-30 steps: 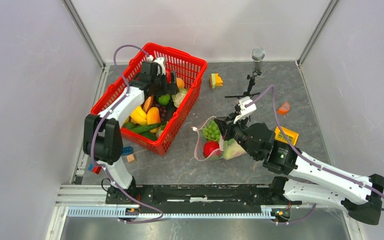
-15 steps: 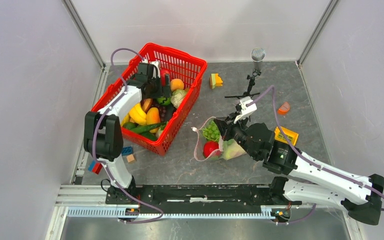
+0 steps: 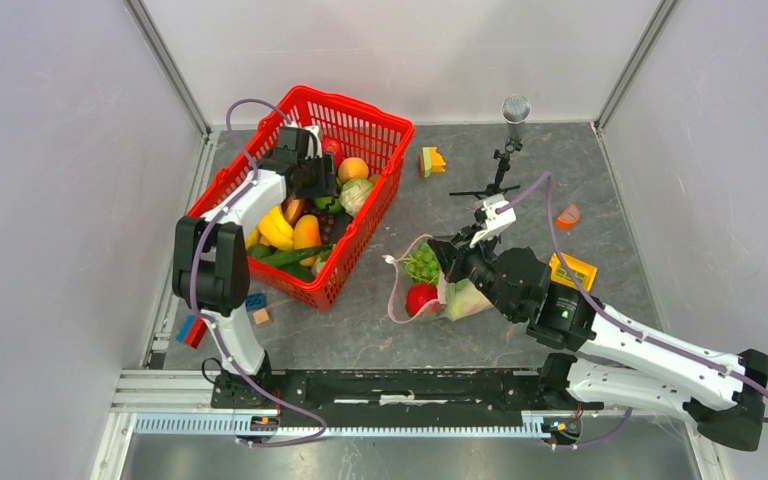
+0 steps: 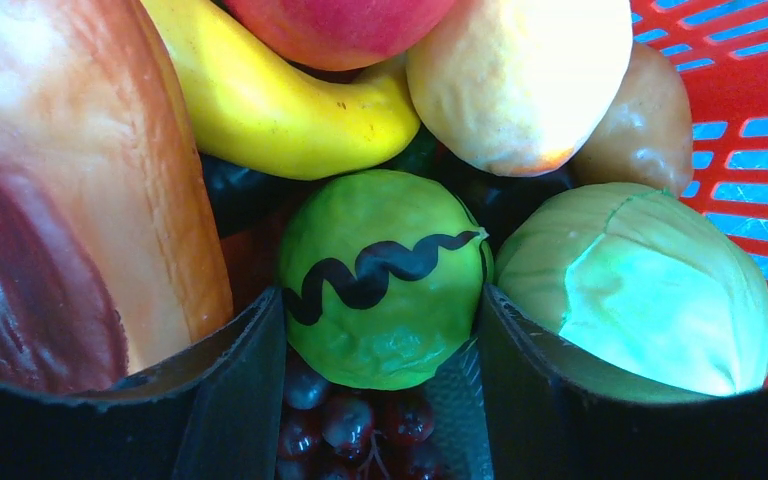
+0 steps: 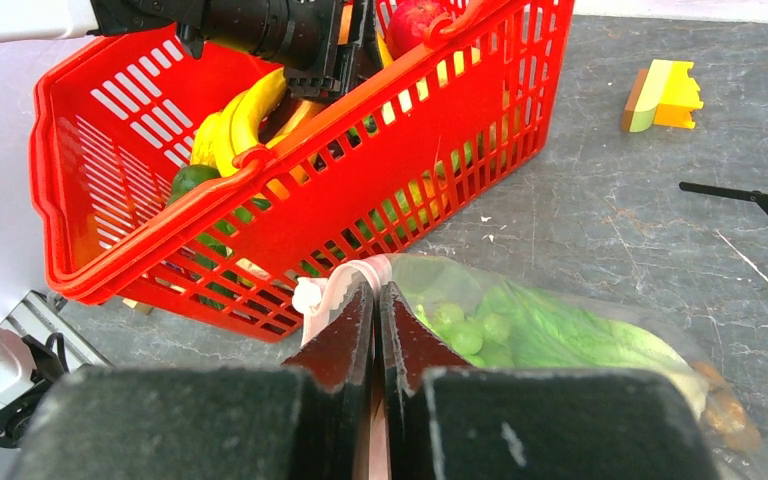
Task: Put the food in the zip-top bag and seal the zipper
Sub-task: Pick up the fake fruit from the bin, then place the fake fruit in the zipper food storage bag.
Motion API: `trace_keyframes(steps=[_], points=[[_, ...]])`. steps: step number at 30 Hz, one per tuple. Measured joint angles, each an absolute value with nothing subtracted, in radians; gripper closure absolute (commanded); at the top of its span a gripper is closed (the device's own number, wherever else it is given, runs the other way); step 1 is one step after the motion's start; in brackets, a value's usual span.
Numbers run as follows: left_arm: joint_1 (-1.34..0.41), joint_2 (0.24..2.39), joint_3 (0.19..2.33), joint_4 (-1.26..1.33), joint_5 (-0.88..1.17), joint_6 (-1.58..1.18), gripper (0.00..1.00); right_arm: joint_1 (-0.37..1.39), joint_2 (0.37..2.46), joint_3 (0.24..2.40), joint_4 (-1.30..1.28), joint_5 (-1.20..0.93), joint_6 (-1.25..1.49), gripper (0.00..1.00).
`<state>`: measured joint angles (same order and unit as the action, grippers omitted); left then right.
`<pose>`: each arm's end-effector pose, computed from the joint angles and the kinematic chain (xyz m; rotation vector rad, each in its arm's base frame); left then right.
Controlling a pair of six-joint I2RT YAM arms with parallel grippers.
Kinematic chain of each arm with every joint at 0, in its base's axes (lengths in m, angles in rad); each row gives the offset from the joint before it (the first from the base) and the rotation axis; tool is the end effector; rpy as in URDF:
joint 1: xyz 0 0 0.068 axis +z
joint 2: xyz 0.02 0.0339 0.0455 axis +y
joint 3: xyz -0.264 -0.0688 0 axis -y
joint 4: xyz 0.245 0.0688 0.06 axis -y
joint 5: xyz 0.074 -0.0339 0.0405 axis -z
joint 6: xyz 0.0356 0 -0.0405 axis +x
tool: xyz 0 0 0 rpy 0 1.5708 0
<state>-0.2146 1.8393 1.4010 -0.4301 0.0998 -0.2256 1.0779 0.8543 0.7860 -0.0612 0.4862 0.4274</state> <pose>0.3979 -0.0904 0.2349 0.0315 2.4589 -0.3165 0.1092 0.1681 0.3421 -0.1920 1.7260 0.7115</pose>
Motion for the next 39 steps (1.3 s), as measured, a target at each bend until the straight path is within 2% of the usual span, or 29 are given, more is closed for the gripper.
trace_keyframes(steps=[6,17,25,39], points=[[-0.214,1.781,1.378,-0.426,0.098,-0.228,0.59,1.078,0.832,0.771,-0.061,0.489,0.434,0.93],[-0.214,1.488,1.319,-0.394,0.075,-0.259,0.58,1.078,0.765,0.726,-0.05,0.49,0.441,0.93],[-0.213,1.387,1.293,-0.389,0.098,-0.28,0.58,1.078,0.756,0.719,-0.044,0.496,0.441,0.93],[-0.225,1.172,1.209,-0.368,0.453,-0.354,0.56,1.078,0.772,0.69,0.03,0.467,0.453,0.93]])
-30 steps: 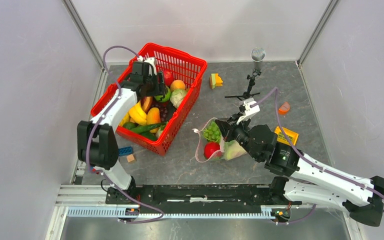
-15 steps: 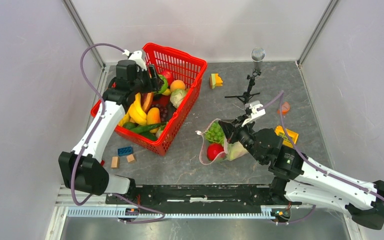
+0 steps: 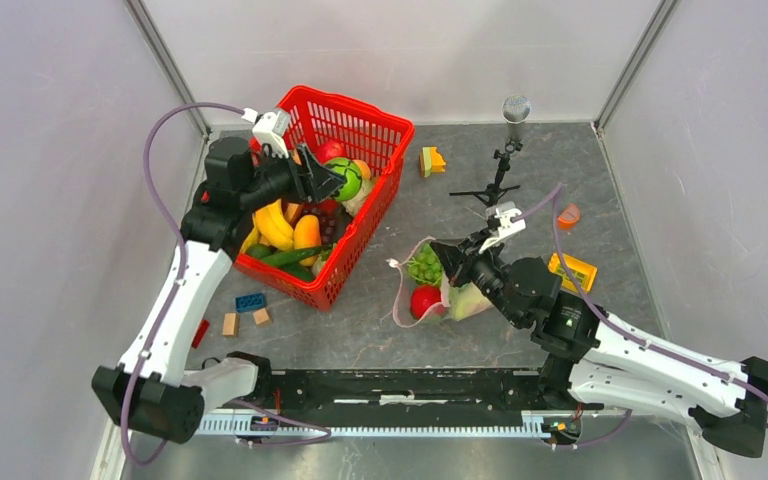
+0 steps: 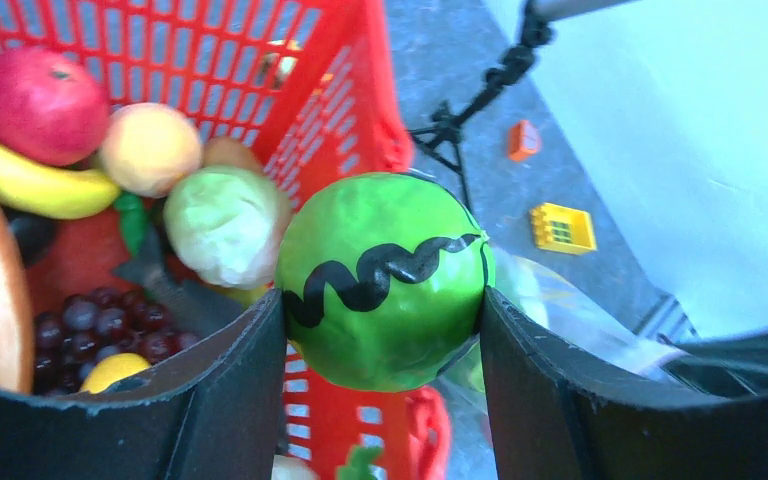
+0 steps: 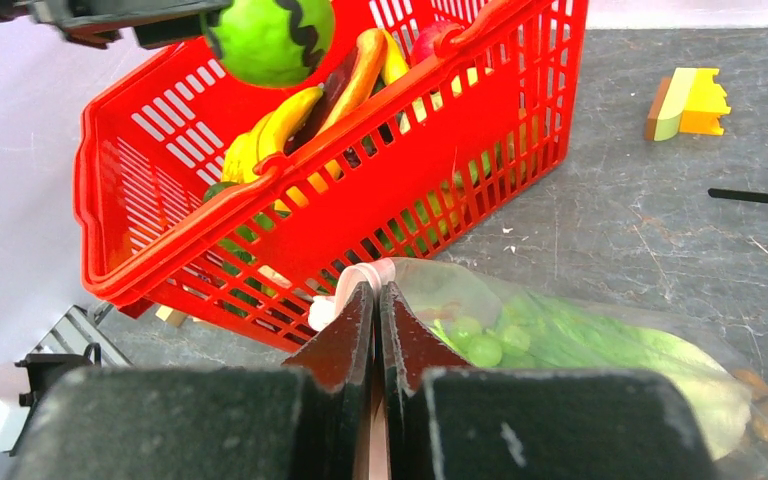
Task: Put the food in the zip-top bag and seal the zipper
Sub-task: Place the fake fruit in the zipper food storage bag.
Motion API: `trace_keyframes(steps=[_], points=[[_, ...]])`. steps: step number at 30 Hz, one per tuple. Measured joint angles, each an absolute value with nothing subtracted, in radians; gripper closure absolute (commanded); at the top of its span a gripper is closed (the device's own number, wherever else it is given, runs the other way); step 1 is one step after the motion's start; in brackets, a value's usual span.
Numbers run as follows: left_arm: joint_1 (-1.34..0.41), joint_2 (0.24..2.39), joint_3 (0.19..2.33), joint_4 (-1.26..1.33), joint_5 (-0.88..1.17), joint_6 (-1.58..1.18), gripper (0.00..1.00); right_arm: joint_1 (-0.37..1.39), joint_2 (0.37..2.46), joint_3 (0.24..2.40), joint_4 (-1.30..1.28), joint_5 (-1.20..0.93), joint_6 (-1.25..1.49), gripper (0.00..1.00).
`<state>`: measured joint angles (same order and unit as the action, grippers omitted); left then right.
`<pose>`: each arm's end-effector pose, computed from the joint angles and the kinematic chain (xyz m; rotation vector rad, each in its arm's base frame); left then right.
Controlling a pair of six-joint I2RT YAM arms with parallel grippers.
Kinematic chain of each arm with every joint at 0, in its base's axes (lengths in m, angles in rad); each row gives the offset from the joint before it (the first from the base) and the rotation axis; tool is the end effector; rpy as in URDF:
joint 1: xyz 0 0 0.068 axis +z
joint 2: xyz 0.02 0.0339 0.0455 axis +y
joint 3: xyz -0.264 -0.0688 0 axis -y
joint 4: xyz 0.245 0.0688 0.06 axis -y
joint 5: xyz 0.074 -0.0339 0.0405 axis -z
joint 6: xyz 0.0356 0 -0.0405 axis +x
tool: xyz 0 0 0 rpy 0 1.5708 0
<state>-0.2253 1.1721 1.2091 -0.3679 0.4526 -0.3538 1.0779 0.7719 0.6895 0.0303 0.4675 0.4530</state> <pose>0.2503 -0.0733 0.3914 0.1923 1.9425 -0.8176 0.1019 0.1559 0.3318 -0.1511 1.6706 0.7951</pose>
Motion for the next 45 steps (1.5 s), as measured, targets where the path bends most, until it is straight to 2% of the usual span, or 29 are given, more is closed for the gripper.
trace_keyframes(steps=[7,14,21,35,45], points=[[-0.292,1.026,1.142,-0.335,0.581,-0.386,0.55,1.078,0.826,0.69,0.088,0.467,0.46,0.94],[-0.418,0.983,1.056,-0.346,0.575,-0.404,0.56,1.078,0.872,0.689,0.163,0.472,0.497,0.94],[-0.566,0.963,1.036,-0.367,0.522,-0.405,0.55,1.078,0.873,0.672,0.235,0.484,0.527,0.93],[-0.72,0.941,1.036,-0.377,0.424,-0.419,0.57,1.078,0.867,0.652,0.274,0.495,0.546,0.93],[-0.831,0.989,0.981,-0.345,0.218,-0.484,0.57,1.077,0.846,0.642,0.284,0.471,0.547,0.93]])
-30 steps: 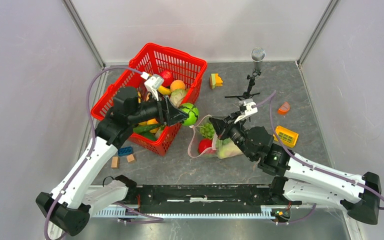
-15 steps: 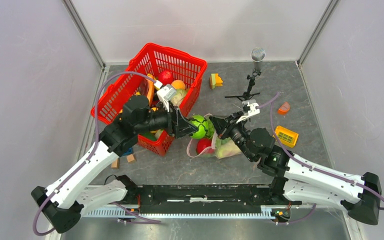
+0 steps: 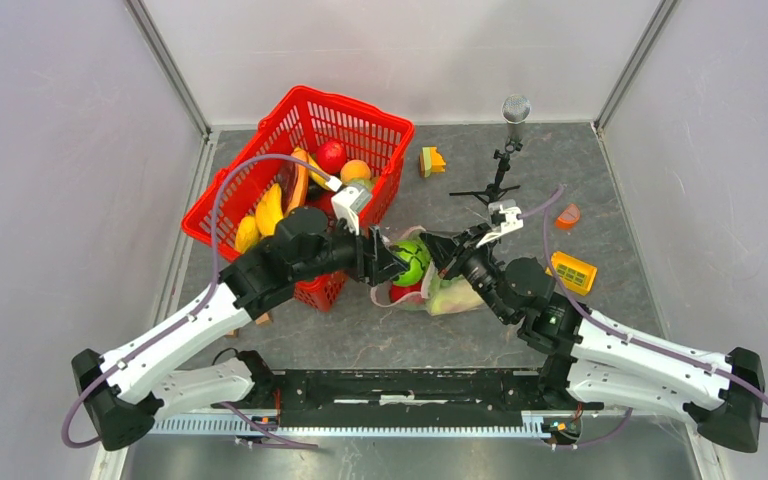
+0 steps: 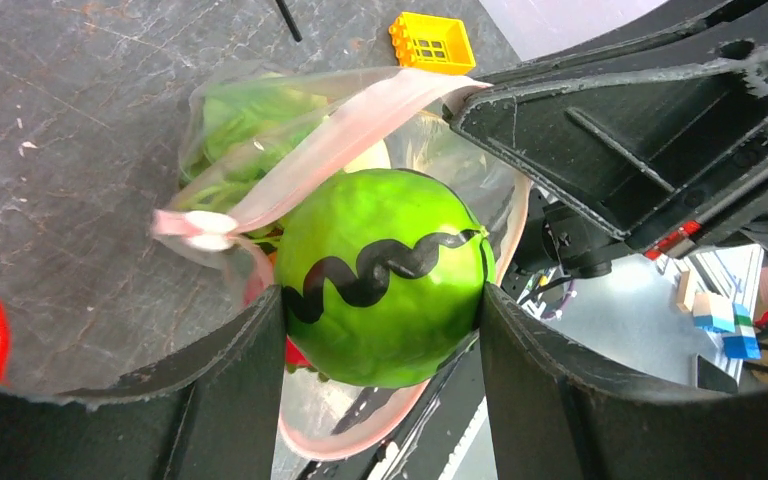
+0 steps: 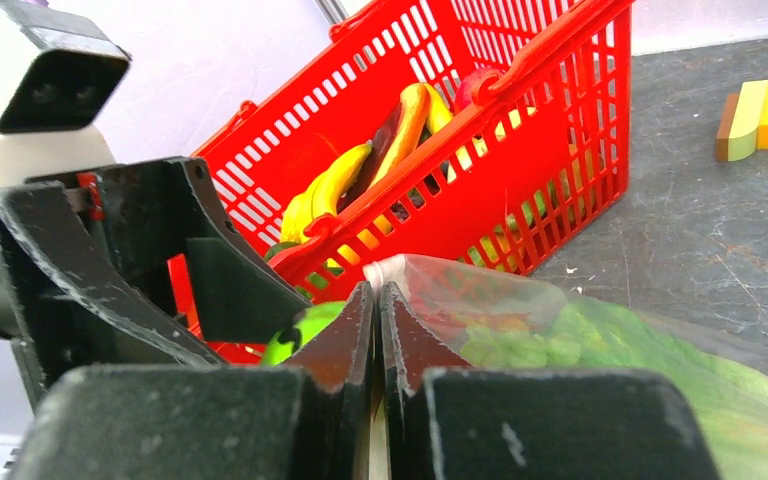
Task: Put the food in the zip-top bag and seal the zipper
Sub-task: Place the fake fruit in the zipper food storage bag.
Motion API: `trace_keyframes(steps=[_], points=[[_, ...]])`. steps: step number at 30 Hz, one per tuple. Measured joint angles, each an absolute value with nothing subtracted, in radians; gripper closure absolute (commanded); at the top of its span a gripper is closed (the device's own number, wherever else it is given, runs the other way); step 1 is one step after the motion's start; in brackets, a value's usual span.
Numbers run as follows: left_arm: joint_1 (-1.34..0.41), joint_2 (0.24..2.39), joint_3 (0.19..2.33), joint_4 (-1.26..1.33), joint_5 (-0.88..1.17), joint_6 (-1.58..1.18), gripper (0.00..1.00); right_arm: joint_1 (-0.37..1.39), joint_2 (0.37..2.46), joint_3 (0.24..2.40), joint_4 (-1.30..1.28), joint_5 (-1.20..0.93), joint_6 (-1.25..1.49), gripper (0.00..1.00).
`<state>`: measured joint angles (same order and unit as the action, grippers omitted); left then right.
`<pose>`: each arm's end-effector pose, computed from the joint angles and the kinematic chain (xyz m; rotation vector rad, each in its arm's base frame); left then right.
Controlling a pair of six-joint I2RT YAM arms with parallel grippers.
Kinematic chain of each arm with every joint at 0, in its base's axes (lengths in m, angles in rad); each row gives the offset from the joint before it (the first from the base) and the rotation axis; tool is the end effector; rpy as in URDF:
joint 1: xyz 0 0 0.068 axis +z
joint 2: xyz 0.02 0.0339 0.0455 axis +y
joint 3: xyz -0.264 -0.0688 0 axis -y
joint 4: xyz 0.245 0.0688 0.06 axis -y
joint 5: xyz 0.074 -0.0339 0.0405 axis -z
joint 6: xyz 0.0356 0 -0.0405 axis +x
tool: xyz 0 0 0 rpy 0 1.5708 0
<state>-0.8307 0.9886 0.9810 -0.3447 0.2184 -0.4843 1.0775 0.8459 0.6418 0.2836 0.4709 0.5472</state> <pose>0.1443 -0.1694 0.3546 0.5118 2.0083 -1.0606 0.1101 0.1706 0.3286 -0.0173 1.5760 0.9474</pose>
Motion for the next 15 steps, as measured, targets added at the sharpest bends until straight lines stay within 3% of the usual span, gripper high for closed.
trace_keyframes(steps=[15], points=[[-0.965,1.134,1.004,-0.276,0.006,-0.546,0.51,1.077,0.829,0.62,0.331,0.387,0.58,0.93]])
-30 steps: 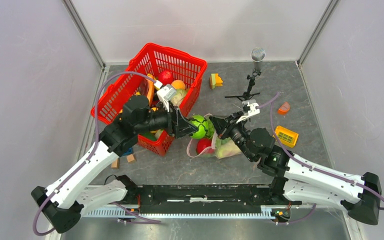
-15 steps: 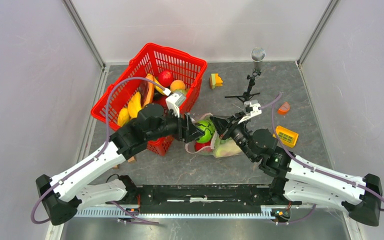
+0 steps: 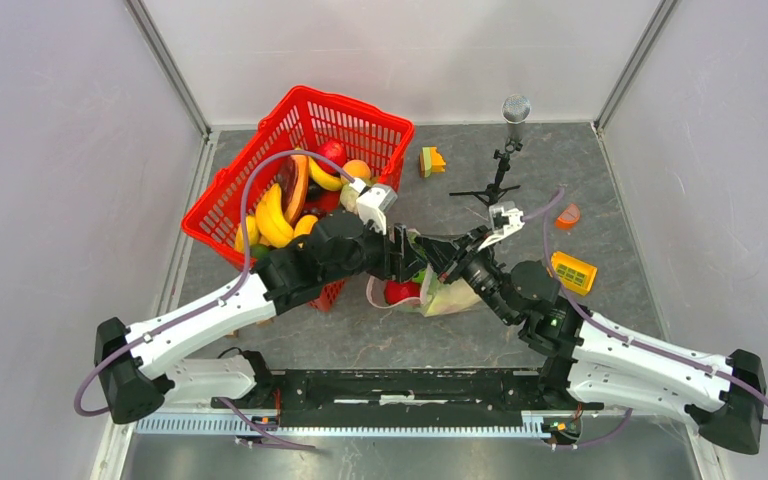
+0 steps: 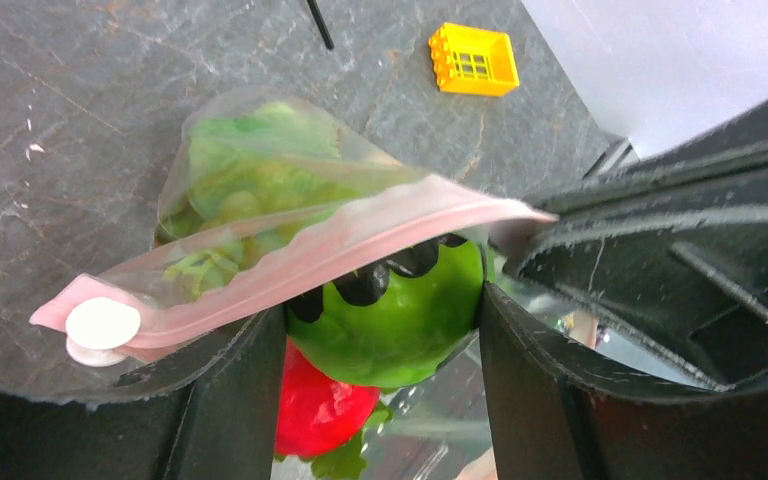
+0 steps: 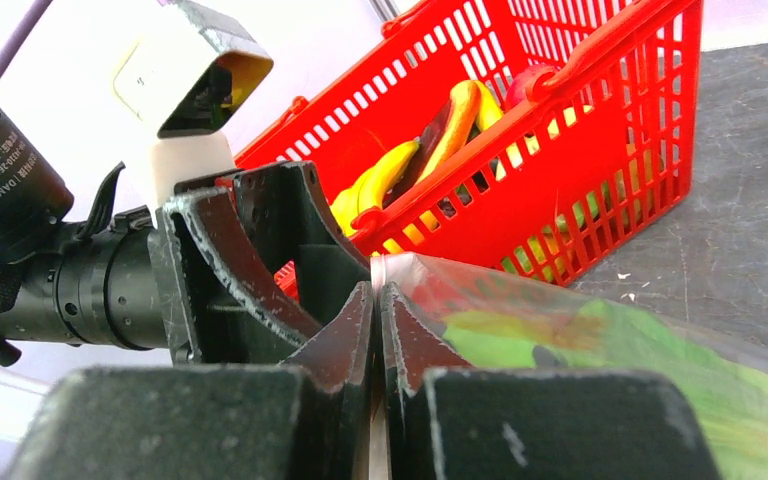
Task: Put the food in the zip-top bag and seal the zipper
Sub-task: Place the fake fruit in the zipper food storage bag.
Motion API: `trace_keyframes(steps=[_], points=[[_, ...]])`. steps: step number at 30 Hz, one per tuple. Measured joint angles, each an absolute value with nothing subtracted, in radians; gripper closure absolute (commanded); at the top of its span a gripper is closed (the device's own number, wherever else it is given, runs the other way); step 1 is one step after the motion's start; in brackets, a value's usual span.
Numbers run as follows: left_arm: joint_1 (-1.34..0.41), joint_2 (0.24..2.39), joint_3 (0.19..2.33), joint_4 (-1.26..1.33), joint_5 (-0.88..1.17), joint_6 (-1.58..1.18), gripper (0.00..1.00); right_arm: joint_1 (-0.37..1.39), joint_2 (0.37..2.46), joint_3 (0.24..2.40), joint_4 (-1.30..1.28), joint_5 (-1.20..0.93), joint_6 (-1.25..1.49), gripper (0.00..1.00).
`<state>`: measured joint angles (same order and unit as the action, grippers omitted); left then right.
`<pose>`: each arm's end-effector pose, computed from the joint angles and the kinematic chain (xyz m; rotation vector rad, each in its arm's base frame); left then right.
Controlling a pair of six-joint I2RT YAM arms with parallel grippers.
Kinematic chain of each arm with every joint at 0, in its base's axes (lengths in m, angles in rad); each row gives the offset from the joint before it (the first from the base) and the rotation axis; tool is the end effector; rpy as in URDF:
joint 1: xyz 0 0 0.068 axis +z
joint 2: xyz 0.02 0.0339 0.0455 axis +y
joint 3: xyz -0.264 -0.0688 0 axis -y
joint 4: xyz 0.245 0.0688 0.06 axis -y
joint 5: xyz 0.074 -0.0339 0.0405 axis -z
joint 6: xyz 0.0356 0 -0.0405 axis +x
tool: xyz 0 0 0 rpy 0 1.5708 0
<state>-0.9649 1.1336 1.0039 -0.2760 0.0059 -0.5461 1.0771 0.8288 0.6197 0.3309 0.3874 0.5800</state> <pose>0.1477 -0.2135 0.3372 0.4434 2.0667 -0.9593 0.1066 0.1696 0.3289 -0.0472 1.5495 1.0595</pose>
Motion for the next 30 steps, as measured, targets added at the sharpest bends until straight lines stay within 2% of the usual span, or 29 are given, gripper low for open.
trace_keyframes(steps=[9,11,18,21,26,28,30], points=[[-0.979,1.176,0.964,-0.091,-0.023,-0.633,0.48,1.069,0.778,0.568,0.391,0.405,0.592,0.93],[-0.984,1.214,0.964,-0.062,-0.022,-0.64,0.45,1.065,0.767,0.561,0.395,0.417,0.592,0.93],[-1.007,1.266,0.956,-0.013,-0.024,-0.638,0.11,1.064,0.741,0.543,0.395,0.451,0.596,0.92],[-1.009,1.265,0.955,0.007,-0.01,-0.631,0.03,1.065,0.72,0.542,0.393,0.466,0.599,0.92],[-1.012,1.256,0.957,-0.002,0.042,-0.597,0.14,1.072,0.673,0.523,0.376,0.498,0.61,0.91],[-1.013,1.243,0.957,-0.02,0.059,-0.581,0.22,1.073,0.655,0.516,0.371,0.511,0.613,0.91],[-1.013,1.229,0.958,-0.039,0.072,-0.564,0.35,1.073,0.644,0.513,0.367,0.524,0.614,0.91]])
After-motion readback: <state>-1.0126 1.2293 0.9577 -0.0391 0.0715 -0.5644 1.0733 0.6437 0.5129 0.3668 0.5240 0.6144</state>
